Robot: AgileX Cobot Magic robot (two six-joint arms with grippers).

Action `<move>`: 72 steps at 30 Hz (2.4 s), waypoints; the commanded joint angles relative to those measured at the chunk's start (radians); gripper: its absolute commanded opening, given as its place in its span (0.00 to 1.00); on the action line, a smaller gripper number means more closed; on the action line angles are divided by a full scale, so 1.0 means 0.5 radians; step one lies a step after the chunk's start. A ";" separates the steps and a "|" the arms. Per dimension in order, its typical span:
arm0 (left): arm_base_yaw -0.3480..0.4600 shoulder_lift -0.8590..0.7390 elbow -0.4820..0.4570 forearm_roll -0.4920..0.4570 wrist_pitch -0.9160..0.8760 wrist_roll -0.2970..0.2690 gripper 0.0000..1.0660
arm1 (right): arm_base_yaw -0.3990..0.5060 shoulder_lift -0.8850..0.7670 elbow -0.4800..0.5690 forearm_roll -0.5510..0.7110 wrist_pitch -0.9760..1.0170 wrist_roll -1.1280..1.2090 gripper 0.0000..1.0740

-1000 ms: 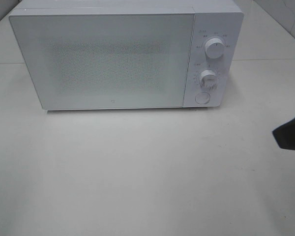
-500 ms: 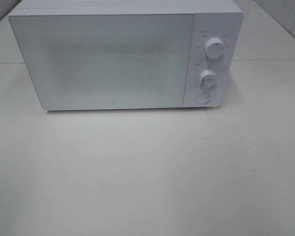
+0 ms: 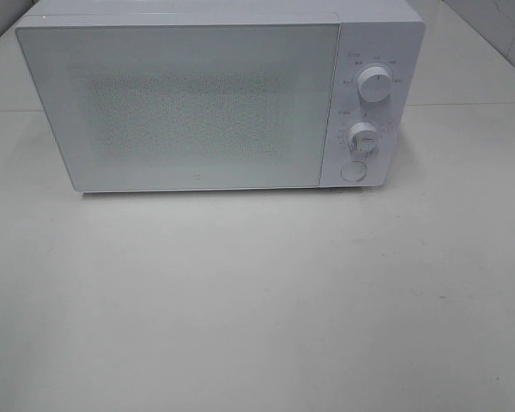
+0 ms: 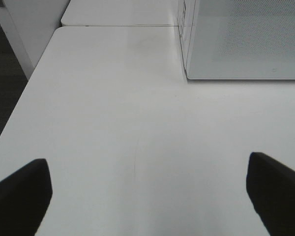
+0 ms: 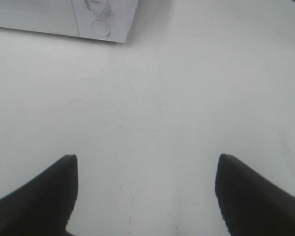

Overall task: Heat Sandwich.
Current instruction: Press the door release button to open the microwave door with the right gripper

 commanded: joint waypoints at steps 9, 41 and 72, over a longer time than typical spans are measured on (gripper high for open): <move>0.002 -0.056 0.004 -0.010 -0.018 -0.002 0.95 | -0.184 -0.282 0.022 -0.004 0.006 -0.030 0.70; 0.002 -0.050 0.004 -0.010 -0.018 -0.002 0.95 | -0.184 -0.386 0.006 -0.004 -0.078 -0.038 0.70; 0.002 -0.050 0.004 -0.010 -0.018 -0.002 0.95 | -0.184 0.738 0.012 0.004 -1.248 -0.012 0.70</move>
